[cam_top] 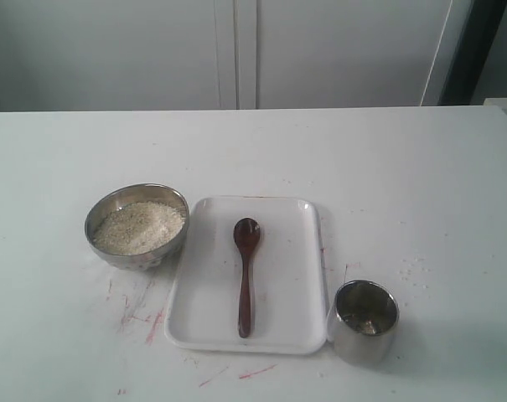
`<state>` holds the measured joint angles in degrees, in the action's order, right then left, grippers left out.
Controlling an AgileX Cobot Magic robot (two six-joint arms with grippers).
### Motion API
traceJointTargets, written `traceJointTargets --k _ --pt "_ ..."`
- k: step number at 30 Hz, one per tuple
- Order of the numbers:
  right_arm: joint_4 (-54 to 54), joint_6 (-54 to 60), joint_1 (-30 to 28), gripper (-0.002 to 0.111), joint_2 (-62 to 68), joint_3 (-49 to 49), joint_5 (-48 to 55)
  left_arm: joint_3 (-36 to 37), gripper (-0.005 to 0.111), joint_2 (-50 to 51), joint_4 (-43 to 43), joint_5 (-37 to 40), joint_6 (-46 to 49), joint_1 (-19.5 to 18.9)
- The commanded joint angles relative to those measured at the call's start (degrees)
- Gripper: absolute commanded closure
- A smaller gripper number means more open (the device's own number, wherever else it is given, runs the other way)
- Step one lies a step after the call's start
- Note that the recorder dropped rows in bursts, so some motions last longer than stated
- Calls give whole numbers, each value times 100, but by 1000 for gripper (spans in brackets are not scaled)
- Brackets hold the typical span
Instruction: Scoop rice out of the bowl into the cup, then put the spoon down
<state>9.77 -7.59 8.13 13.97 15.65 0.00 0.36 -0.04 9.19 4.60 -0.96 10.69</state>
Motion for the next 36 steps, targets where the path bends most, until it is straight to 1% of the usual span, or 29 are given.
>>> traceJointTargets --k 1,7,14,19,23,27,30,34,36 --pt "-8 -274 -422 108 -306 -451 -130 -36 92 4 59 -22 -10 6" --pt "-8 -313 -720 108 -572 -905 -129 -36 92 4 59 -22 -10 6" --pt "-29 -335 -766 108 -906 -1305 81 -36 92 4 59 -22 -10 6" --pt "-93 -651 -830 108 -946 -1554 318 -36 92 4 59 -22 -10 6" --pt "-107 -718 -948 108 -946 -1565 337 -36 92 4 59 -22 -10 6" --pt "-94 -593 -946 108 -1010 -1565 502 -36 92 4 59 -22 -10 6" --pt "-94 -476 -946 108 -1190 -1565 815 -36 92 4 59 -22 -10 6" --pt "-94 -443 -946 108 -1397 -1565 1644 -36 92 4 59 -22 -10 6" --pt "-84 -429 -946 108 -1397 -1565 1641 -36 92 4 59 -22 -10 6"
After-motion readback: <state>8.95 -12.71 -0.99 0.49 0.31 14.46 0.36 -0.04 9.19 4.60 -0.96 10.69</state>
